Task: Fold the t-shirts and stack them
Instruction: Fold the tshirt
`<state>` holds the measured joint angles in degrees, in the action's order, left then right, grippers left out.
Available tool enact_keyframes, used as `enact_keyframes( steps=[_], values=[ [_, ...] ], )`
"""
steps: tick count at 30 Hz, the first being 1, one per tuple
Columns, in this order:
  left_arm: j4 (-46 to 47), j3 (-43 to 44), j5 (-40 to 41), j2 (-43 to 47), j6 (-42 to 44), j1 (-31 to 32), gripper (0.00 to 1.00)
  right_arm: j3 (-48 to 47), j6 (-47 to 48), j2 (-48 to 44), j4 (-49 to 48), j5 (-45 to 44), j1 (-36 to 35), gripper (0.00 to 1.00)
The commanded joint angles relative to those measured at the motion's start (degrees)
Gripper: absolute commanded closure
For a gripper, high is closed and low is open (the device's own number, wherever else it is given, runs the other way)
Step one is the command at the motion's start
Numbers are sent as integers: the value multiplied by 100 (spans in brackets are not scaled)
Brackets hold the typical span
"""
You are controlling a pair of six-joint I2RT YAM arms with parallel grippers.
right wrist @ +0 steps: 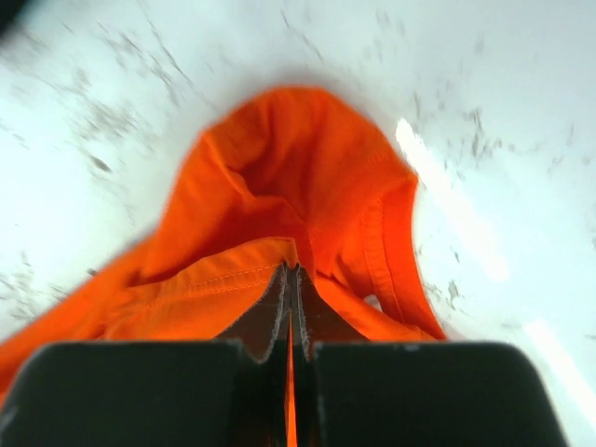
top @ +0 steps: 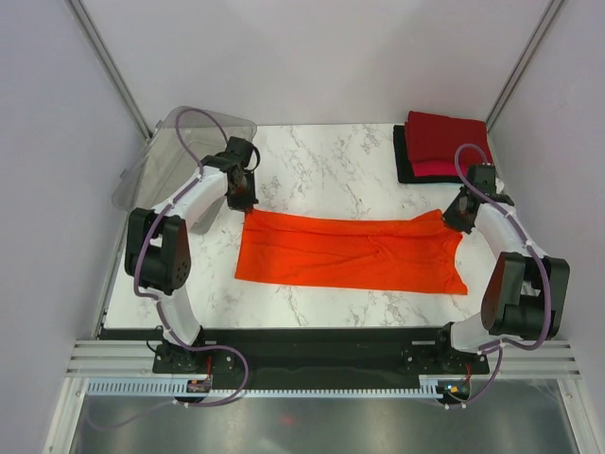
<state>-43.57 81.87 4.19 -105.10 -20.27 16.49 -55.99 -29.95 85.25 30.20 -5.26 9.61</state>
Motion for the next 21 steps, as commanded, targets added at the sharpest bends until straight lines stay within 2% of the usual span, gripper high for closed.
enact_keyframes(
  steps=[1,13,21],
  values=[
    [121,618,188,-212,330,-23,98,-597,78,44,-302,-257,-3,100],
    [402,1937,196,-1179,524,-32,98,-1362,253,905,-1989,833,-20,100],
    [665,2193,478,-1487,393,-163,98,-1713,798,1300,-2878,1087,-20,100]
  ],
)
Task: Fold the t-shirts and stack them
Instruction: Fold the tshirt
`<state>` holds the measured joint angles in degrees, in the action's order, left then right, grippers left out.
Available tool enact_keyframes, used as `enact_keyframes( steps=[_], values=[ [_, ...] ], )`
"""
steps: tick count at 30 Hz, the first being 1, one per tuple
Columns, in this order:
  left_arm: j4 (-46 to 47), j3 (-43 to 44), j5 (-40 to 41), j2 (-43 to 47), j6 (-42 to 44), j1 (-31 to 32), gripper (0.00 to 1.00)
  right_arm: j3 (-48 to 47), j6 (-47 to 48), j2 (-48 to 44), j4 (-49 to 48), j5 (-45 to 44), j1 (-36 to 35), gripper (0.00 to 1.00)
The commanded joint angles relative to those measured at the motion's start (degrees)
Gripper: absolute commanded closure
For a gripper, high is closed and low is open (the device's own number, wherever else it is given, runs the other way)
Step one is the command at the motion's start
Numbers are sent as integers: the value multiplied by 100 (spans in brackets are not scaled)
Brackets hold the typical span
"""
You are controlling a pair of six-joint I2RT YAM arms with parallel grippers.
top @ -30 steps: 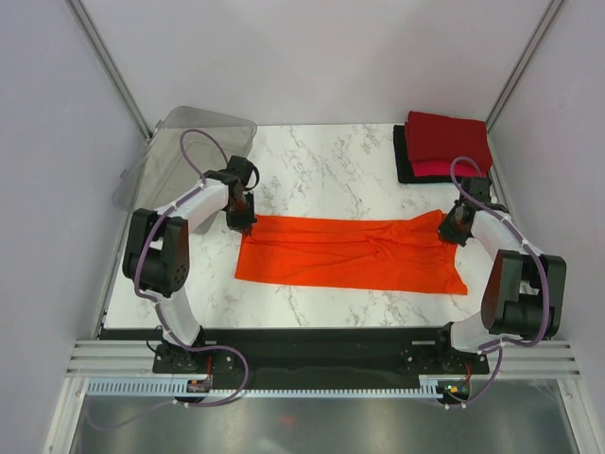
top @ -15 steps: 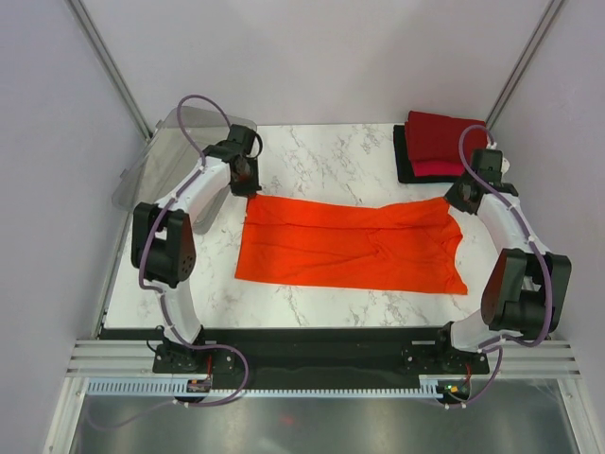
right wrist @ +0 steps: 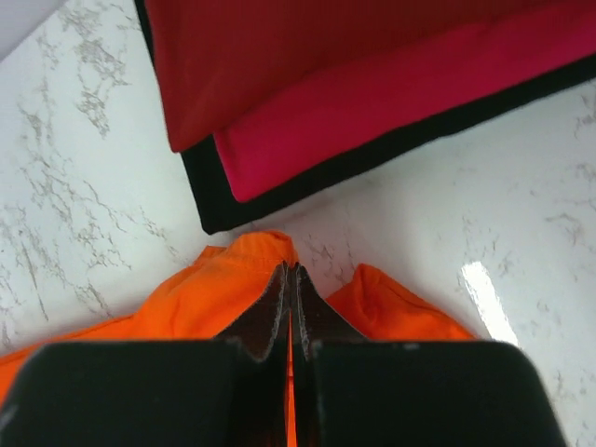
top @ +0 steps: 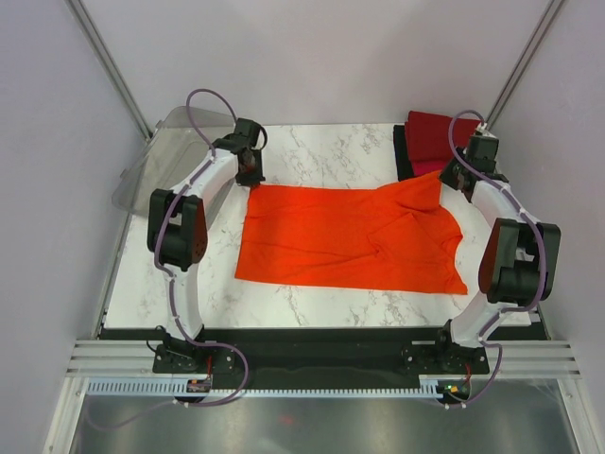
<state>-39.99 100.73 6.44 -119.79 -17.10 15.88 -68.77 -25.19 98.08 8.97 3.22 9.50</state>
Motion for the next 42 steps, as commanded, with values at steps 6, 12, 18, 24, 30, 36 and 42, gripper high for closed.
enact_keyframes(
  steps=[6,12,18,24,30,36,42],
  values=[
    [430,509,235,-150,67,-129,98,-620,497,176,-1053,381,-9,100],
    [483,685,183,-308,216,-146,98,-532,700,229,-1100,328,-9,100],
    [562,431,-169,-229,549,-138,98,-277,630,36,-915,258,-9,100],
    [632,123,-213,25,804,-138,98,162,594,-342,-652,56,-9,100],
    [667,-184,-407,254,1007,-138,98,267,498,-720,16,-287,26,100],
    [791,-641,-292,579,1007,-138,98,619,164,-1036,744,-489,26,100],
    [834,-993,-205,799,911,-138,98,1340,6,-1625,948,-1175,26,100]
  ],
)
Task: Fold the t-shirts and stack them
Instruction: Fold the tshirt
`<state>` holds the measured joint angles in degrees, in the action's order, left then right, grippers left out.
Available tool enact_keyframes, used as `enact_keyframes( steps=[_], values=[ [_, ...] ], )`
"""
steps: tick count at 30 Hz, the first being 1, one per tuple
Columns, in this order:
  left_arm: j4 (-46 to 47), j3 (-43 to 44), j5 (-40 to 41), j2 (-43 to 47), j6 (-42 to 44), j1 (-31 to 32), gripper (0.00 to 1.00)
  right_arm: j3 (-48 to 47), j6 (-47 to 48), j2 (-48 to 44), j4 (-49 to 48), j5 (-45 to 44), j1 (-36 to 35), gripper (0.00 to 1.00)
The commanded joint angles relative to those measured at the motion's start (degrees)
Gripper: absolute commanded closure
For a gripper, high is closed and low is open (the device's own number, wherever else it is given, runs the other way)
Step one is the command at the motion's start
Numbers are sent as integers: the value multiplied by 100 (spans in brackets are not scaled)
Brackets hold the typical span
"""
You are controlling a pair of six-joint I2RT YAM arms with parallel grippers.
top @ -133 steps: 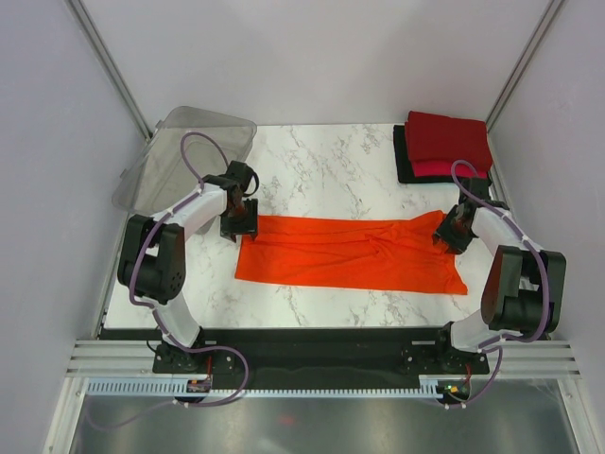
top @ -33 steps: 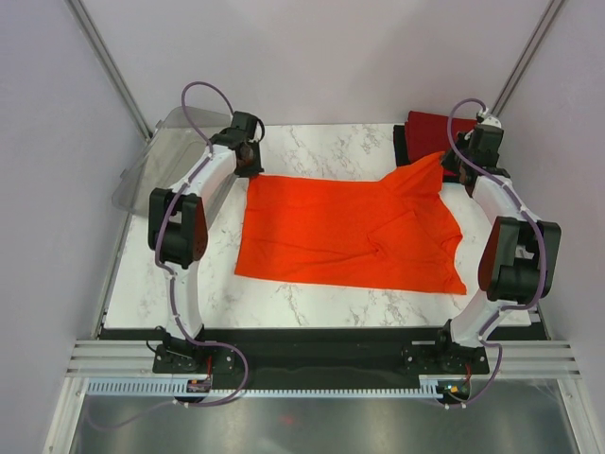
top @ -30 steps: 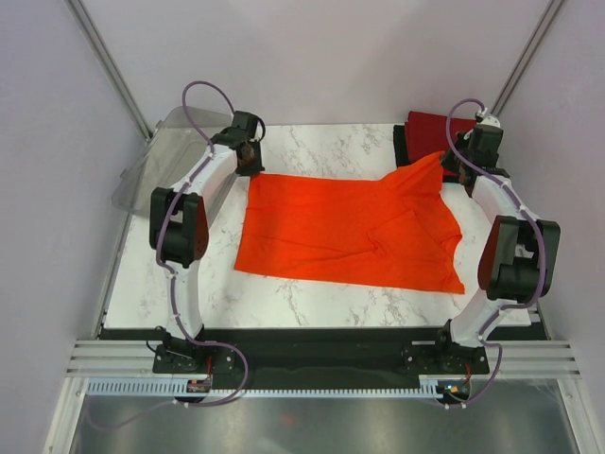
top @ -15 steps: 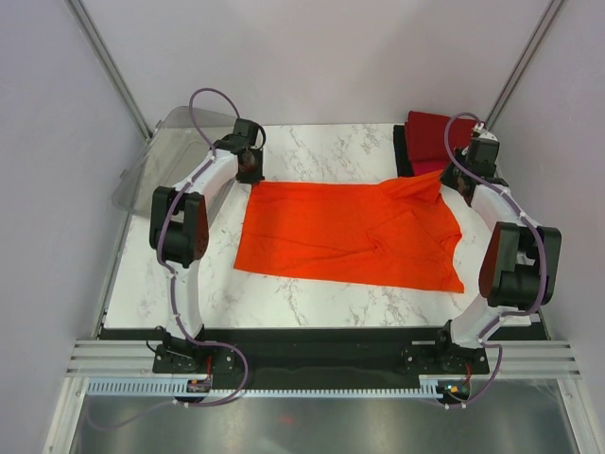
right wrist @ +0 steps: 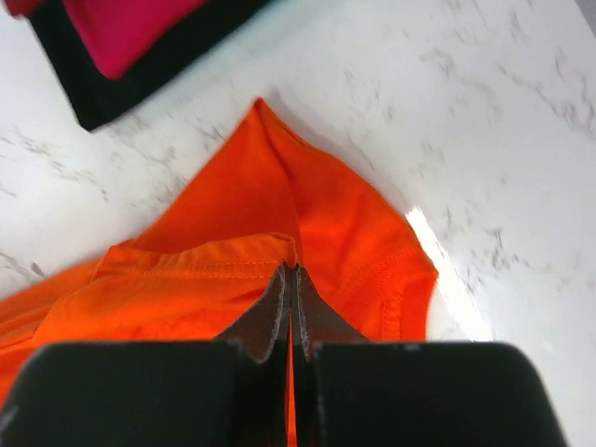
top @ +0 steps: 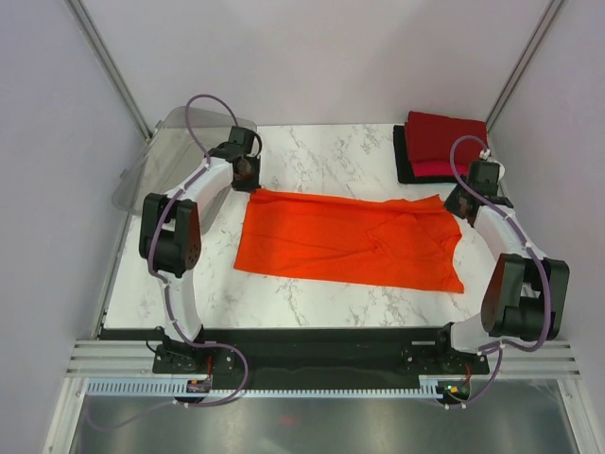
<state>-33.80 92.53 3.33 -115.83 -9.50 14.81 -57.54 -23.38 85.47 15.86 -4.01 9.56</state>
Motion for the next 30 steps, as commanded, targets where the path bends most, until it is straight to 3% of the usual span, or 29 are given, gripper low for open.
enact_keyframes(
  steps=[1,12,19,30],
  values=[
    [234,-218,115,429,159,-31,98,321,-202,-425,251,-408,28,100],
    [304,-912,115,974,185,-31,98,709,-404,-1358,664,-610,28,100],
    [322,-1448,-52,1203,27,-31,98,1612,-668,-1998,708,-425,19,100],
    [216,-1984,18,1687,97,-31,98,2045,-1073,-2263,796,-328,19,100]
  ],
)
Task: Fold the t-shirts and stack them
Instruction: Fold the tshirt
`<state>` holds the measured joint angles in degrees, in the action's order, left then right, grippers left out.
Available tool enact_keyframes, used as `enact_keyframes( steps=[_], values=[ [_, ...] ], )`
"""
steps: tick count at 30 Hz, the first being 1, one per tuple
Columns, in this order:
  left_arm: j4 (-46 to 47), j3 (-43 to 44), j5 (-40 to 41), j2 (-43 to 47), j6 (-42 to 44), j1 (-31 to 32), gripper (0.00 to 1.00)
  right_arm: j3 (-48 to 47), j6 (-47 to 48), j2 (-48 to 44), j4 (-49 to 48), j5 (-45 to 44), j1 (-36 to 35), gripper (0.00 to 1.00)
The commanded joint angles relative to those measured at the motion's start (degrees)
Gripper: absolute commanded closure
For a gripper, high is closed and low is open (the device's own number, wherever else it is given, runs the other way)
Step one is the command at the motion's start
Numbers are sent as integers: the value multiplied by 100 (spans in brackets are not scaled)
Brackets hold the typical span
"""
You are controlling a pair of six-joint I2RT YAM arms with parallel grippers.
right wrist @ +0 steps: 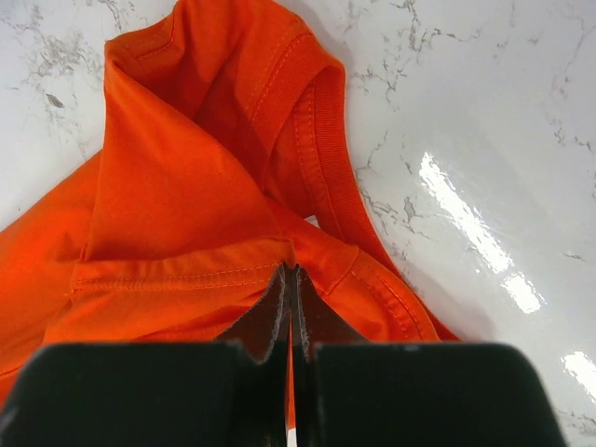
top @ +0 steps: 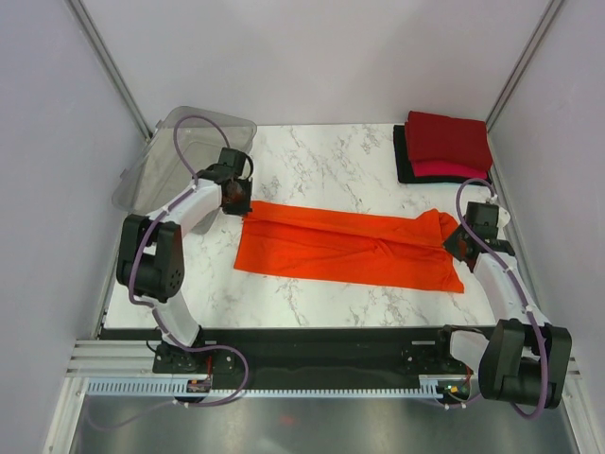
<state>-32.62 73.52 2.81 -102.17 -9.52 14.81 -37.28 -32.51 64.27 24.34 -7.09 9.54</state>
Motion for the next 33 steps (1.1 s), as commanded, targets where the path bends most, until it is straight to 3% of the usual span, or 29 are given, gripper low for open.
enact_keyframes(
  steps=[1,8,13,15,17,20,23,26,29,33],
  values=[
    [81,-100,88,294,108,-31,98,36,-133,-152,-52,-55,22,100],
    [-77,-154,308,268,82,-4,98,177,17,-301,-34,-38,22,100],
    [-200,-215,623,189,90,118,98,422,-36,-633,-131,577,22,100],
    [-253,-206,721,206,126,162,92,554,-89,-775,-131,543,22,100],
    [-323,-180,835,232,117,215,78,651,-80,-855,-44,368,22,100],
    [-533,-119,1002,268,73,251,71,590,-53,-793,97,208,22,97],
    [-788,-5,1406,408,-67,294,61,485,-106,-714,255,428,30,87],
    [-1000,206,1433,584,-243,321,58,230,-176,-732,598,376,30,74],
    [-1001,312,1136,751,-454,339,57,-7,-361,-889,896,-81,22,70],
    [-799,374,20,576,-621,417,57,-148,-510,-970,801,23,22,69]
  ],
)
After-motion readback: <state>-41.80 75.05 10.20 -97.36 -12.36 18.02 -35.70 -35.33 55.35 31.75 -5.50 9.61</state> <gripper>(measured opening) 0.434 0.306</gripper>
